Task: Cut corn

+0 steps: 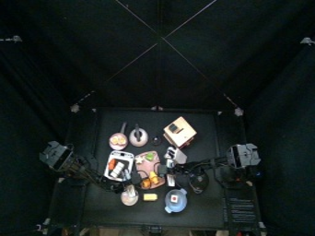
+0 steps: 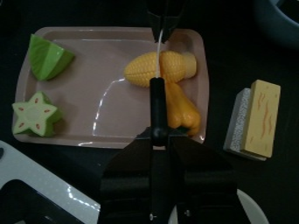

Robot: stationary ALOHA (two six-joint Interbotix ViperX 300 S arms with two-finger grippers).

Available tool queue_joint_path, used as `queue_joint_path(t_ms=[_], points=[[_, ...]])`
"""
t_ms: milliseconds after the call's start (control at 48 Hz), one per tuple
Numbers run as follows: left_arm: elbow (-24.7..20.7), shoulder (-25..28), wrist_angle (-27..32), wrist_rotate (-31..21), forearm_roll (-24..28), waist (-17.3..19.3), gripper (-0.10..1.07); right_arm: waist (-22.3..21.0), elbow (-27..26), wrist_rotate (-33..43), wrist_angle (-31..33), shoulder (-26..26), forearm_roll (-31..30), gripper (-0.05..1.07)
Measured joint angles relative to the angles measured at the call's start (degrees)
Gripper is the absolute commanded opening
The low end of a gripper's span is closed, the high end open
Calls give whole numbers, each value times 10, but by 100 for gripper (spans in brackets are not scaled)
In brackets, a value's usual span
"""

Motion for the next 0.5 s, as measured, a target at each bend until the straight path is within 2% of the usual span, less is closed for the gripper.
queue_joint_path(t_ms=[312, 500], points=[[0, -3, 4, 2, 8, 0, 71, 0, -4, -1, 21, 0, -5, 41], [11, -35, 10, 4, 13, -1, 76, 3, -4, -1, 25, -2, -5, 41]])
